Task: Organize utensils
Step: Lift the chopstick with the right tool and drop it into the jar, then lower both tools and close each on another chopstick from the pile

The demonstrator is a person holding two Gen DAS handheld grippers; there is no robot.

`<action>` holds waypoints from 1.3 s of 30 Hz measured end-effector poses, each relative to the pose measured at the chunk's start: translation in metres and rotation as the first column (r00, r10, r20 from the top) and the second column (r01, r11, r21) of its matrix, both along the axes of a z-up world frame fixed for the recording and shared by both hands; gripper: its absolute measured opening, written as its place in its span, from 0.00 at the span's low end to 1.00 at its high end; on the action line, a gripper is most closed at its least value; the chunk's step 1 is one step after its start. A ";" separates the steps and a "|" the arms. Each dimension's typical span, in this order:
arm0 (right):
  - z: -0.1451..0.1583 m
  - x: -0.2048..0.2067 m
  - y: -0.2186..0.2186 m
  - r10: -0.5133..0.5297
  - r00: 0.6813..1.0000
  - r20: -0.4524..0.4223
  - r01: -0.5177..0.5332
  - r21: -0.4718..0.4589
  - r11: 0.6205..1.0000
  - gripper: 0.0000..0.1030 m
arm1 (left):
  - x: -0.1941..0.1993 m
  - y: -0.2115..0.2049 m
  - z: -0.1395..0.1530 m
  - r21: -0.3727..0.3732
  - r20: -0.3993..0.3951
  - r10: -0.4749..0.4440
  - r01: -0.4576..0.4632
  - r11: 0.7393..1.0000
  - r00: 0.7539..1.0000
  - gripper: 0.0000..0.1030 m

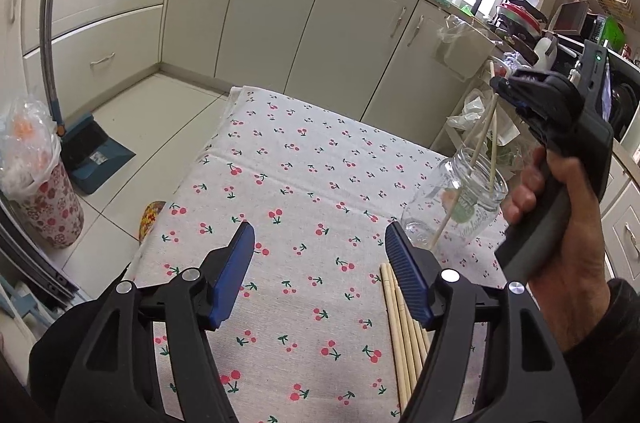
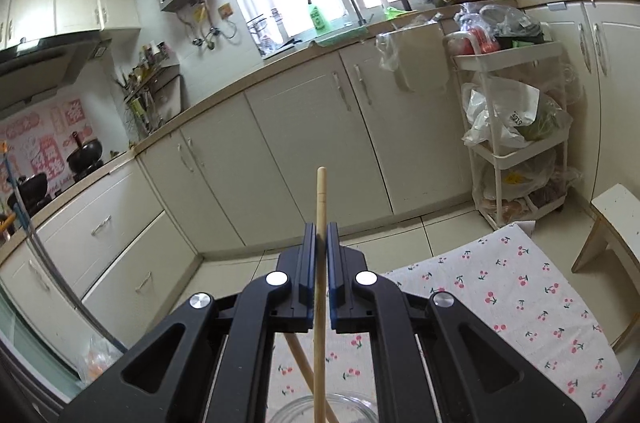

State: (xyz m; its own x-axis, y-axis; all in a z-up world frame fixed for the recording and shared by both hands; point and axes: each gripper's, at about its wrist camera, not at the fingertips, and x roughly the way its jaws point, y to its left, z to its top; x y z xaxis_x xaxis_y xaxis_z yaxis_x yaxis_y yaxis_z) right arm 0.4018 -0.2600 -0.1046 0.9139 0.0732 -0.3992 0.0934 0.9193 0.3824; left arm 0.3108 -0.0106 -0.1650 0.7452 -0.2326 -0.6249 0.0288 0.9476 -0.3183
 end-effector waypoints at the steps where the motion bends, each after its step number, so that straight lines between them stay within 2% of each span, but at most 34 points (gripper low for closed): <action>1: 0.000 -0.003 -0.001 0.004 1.000 0.000 -0.004 -0.001 1.000 0.06 | -0.001 -0.001 0.001 0.003 0.001 0.001 -0.001 1.000 1.000 0.63; 9: 0.002 -0.014 -0.008 0.004 1.000 0.003 -0.004 0.004 1.000 0.06 | -0.008 -0.007 0.008 0.006 0.008 -0.012 0.012 1.000 1.000 0.65; 16: 0.000 -0.039 -0.004 0.083 0.996 -0.034 -0.084 -0.002 0.996 0.06 | -0.015 -0.016 0.012 0.023 -0.006 -0.041 0.041 0.999 0.999 0.66; 18: -0.004 -0.054 -0.007 0.100 0.993 -0.062 -0.101 -0.006 0.995 0.11 | -0.016 -0.019 0.009 0.032 -0.025 -0.050 0.051 0.998 0.998 0.66; 20: -0.008 -0.071 -0.013 0.090 0.993 -0.079 -0.090 0.001 0.996 0.33 | -0.018 -0.022 0.005 0.032 -0.051 -0.062 0.064 0.997 0.997 0.66; 23: -0.017 -0.101 -0.022 0.085 0.990 -0.116 -0.085 0.010 0.996 0.34 | -0.023 -0.024 -0.004 0.042 -0.097 -0.066 0.070 0.997 0.993 0.66; 26: -0.039 -0.127 -0.016 0.151 0.962 -0.228 -0.152 0.016 0.988 0.33 | -0.028 -0.026 -0.012 0.057 -0.128 -0.070 0.078 0.995 0.989 0.66; 28: -0.060 -0.139 0.001 0.236 0.916 -0.324 -0.248 0.003 0.969 0.30 | -0.031 -0.029 -0.016 0.068 -0.146 -0.073 0.084 0.994 0.987 0.66; 31: -0.092 -0.145 0.031 0.323 0.836 -0.443 -0.367 -0.014 0.930 0.19 | -0.035 -0.035 -0.021 0.088 -0.174 -0.074 0.091 0.992 0.982 0.66; 32: -0.099 -0.145 0.037 0.335 0.822 -0.459 -0.384 -0.014 0.923 0.14 | -0.035 -0.036 -0.021 0.092 -0.178 -0.076 0.094 0.991 0.981 0.66; 36: -0.115 -0.137 0.058 0.346 0.789 -0.507 -0.426 -0.046 0.904 0.11 | -0.037 -0.041 -0.020 0.118 -0.179 -0.083 0.105 0.987 0.980 0.66; 39: -0.118 -0.135 0.066 0.347 0.782 -0.518 -0.445 -0.073 0.893 0.11 | -0.033 -0.046 -0.022 0.131 -0.189 -0.087 0.113 0.985 0.978 0.67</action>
State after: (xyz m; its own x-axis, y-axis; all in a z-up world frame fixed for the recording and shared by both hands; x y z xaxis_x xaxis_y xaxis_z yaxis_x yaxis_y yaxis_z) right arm 0.2664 -0.1943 -0.2231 0.5071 0.2679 -0.8192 -0.1685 0.9629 0.2106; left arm 0.2776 -0.0565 -0.1874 0.5937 -0.2007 -0.7792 0.0797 0.9783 -0.1913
